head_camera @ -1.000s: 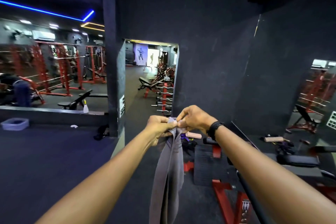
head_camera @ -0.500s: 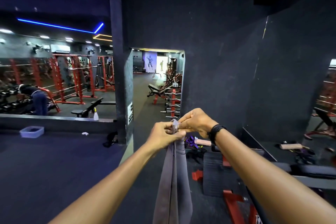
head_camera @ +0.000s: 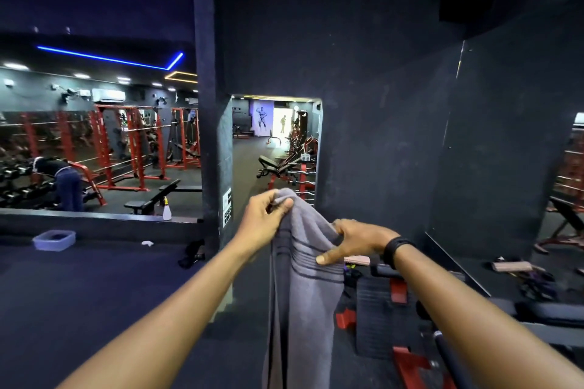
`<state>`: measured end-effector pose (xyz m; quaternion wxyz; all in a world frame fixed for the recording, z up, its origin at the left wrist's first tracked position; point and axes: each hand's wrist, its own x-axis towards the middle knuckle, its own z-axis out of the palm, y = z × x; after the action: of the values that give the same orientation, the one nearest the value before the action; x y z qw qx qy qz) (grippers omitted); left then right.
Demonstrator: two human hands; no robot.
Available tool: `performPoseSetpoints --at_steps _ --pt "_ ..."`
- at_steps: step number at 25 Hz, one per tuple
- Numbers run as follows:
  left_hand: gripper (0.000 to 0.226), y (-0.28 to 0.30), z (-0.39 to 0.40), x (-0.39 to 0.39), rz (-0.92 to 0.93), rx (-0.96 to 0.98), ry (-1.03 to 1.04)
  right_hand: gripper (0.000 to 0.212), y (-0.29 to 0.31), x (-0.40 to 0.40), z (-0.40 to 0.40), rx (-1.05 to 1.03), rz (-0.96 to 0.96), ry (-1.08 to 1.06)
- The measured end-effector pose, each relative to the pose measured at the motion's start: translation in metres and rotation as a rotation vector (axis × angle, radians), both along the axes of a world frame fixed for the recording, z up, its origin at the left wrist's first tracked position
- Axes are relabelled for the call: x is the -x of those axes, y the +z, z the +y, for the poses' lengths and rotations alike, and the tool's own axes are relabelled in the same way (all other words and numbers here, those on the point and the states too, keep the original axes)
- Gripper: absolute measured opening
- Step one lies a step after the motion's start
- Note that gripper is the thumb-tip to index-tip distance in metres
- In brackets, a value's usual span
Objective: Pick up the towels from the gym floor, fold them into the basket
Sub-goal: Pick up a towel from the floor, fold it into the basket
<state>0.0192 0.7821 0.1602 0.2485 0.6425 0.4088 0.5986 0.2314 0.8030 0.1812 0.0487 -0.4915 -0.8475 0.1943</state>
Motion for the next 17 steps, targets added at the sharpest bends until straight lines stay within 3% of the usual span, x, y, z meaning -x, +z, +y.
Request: performPoseSetpoints --at_steps 2,6,8,10,13,15,17 --pt "0.012 0.007 0.007 0.019 0.013 -0.010 0.075 0.044 -0.007 -0.004 0.001 -0.243 -0.145 -0.114" --pt "0.017 -0.016 0.024 0.063 0.084 0.086 0.311 0.043 0.007 -0.015 0.011 -0.566 -0.026 -0.204" --pt "0.022 -0.027 0.026 0.072 0.075 0.105 0.354 0.053 0.014 -0.020 0.019 -0.535 0.007 -0.166" --pt "0.019 -0.032 0.029 0.074 0.027 0.084 0.377 0.055 0.014 -0.021 0.021 -0.459 0.196 -0.076" --pt "0.007 -0.030 0.033 0.077 -0.079 0.056 0.387 0.028 0.008 -0.020 0.023 -0.433 0.589 -0.087" --pt "0.012 -0.029 0.036 0.083 0.046 0.091 0.364 0.027 0.003 -0.021 0.023 -0.306 0.787 -0.079" --pt "0.025 -0.032 0.036 0.088 0.300 0.213 0.304 0.041 -0.004 -0.028 0.020 -0.109 0.768 -0.076"
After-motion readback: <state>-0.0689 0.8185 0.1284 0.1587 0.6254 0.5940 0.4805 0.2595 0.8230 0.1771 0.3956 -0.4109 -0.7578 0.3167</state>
